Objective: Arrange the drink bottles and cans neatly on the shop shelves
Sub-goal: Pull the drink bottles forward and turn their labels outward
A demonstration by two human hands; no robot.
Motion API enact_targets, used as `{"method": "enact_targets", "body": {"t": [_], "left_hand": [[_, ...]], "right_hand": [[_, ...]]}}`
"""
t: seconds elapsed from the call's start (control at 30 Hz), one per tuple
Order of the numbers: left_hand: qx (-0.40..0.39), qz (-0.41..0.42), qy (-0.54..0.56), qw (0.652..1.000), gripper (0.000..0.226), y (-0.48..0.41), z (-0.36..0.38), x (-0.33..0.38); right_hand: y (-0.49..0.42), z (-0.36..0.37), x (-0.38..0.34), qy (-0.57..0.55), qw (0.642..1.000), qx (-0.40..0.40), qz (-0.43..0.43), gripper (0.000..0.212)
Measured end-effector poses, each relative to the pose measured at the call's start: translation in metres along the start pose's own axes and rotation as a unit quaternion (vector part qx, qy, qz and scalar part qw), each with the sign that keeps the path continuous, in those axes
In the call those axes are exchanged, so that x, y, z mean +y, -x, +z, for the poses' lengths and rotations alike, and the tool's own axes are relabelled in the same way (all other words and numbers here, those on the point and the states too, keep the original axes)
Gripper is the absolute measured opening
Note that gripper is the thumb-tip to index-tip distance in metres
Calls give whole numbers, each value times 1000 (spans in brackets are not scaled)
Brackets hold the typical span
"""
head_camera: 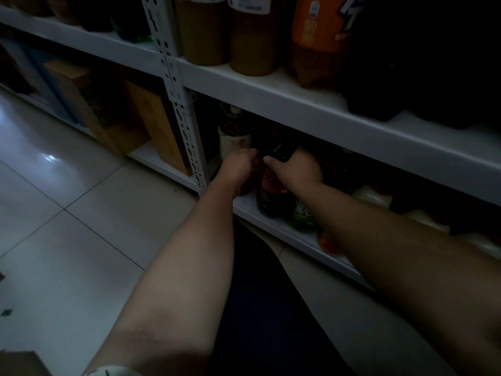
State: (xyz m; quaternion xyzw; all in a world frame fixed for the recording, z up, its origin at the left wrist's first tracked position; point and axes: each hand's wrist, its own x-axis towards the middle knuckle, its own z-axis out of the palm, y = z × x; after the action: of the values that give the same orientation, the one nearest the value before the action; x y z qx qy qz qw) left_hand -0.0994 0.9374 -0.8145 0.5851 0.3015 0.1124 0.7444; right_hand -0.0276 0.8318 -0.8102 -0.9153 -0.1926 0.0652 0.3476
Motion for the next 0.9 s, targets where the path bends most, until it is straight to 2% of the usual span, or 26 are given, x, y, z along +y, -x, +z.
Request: {"method": "enact_targets", "body": {"t": [0.1,0.2,0.37,0.43,0.47,0.53,0.6,0.73,0.83,0.9], "left_hand": [[5,-6,18,1000,26,2,-1,-1],[6,2,15,1000,26,4,-2,-3],[-1,3,-6,1000,25,4,-2,-6],[-2,-2,-6,1000,25,3,-3,-10],[1,1,-14,1000,24,4,-3,-10],[5,20,-103,994,18,-4,-8,-12],[83,48,-195,976,17,-14,-18,-16],[225,30,-160,961,34,-29,-46,-11],[231,97,-264,931,49,-40,-57,2],[191,150,-295,924,59,-54,-60,11]], "right_hand": [[-8,-2,-6,33,999,-21,23,56],[-16,-9,-14,6,997,-62,51,48],[-16,-20,-13,-164,972,-119,115,40],[-13,-22,-11,-168,971,-127,117,38],[-12,-22,-9,-151,975,-120,109,39],[-6,-20,-6,-99,987,-94,80,41],[5,-15,-2,-63,995,-72,30,46],[39,-14,18,-63,993,-41,-89,56],[56,-18,42,-17,992,-44,-117,43],[61,-21,54,-6,993,-51,-106,36]]}}
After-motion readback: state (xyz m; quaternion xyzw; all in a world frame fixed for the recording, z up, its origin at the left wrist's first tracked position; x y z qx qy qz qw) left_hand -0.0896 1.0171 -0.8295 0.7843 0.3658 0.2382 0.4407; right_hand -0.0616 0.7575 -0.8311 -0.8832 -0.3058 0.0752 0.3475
